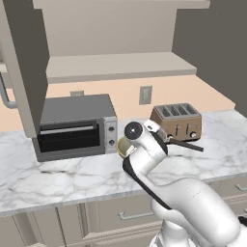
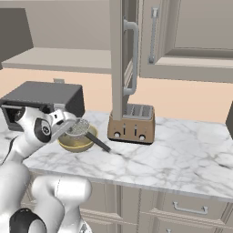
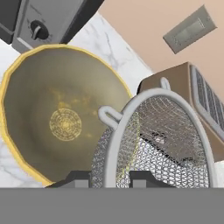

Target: Open the cabinet and setup a tea strainer by placing it in the bowl upright.

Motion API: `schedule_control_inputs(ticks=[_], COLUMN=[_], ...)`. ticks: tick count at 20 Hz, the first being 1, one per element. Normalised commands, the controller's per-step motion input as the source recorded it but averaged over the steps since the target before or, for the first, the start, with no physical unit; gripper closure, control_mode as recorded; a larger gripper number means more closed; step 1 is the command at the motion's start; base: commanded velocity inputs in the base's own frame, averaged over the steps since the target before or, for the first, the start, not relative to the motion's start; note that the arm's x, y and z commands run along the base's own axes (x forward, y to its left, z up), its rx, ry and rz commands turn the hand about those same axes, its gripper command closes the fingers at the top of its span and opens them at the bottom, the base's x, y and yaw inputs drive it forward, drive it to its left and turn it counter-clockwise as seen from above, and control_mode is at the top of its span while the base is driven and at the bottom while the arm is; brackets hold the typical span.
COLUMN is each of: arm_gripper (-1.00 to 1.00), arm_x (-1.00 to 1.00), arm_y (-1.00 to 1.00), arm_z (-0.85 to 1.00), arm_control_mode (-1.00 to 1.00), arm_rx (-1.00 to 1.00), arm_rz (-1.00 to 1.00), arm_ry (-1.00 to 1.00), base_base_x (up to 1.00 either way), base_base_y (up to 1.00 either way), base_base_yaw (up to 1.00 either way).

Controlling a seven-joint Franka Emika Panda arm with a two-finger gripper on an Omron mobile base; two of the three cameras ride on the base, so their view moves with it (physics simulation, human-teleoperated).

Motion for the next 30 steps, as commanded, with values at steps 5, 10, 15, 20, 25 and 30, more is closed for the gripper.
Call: schedule_control_inputs(ticks=[5,10,15,20,25,30], arm_gripper=[1.00,1.00,1.00,1.00,1.00,1.00], arm_x=[0.37,0.31,0.26,0.22,0.17,0.06], arm_y=[0.06,0.09,0.21,0.22,0.08,0.01], arm_z=[-0.45,-0.25,-0.04,-0.12,-0.22,-0.31], arm_control_mode=[-1.00,-1.00,-1.00,-1.00,-1.00,-1.00], arm_rx=[0.00,0.00,0.00,0.00,0.00,0.00], arm_rz=[0.00,0.00,0.00,0.00,0.00,0.00], arm_ry=[0.09,0.07,0.12,0.03,0.00,0.00], base_base_x=[0.00,0.00,0.00,0.00,0.00,0.00], base_base_y=[0.00,0.00,0.00,0.00,0.00,0.00], base_base_yaw=[0.00,0.00,0.00,0.00,0.00,0.00])
